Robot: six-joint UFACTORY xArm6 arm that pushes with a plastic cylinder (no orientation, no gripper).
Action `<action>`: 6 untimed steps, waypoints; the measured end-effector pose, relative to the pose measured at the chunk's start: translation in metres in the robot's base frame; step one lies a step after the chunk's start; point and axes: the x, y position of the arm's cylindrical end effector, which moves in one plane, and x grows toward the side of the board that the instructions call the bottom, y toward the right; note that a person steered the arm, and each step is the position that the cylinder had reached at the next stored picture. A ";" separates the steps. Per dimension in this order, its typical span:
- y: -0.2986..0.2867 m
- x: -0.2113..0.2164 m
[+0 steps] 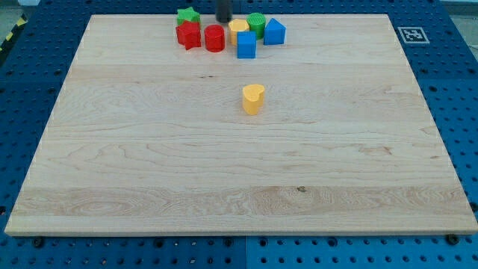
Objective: Move the blue triangle top right side of the yellow heart
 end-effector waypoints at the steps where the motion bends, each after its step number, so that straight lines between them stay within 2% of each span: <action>1: 0.032 0.008; 3: 0.063 0.041; 6: 0.115 0.047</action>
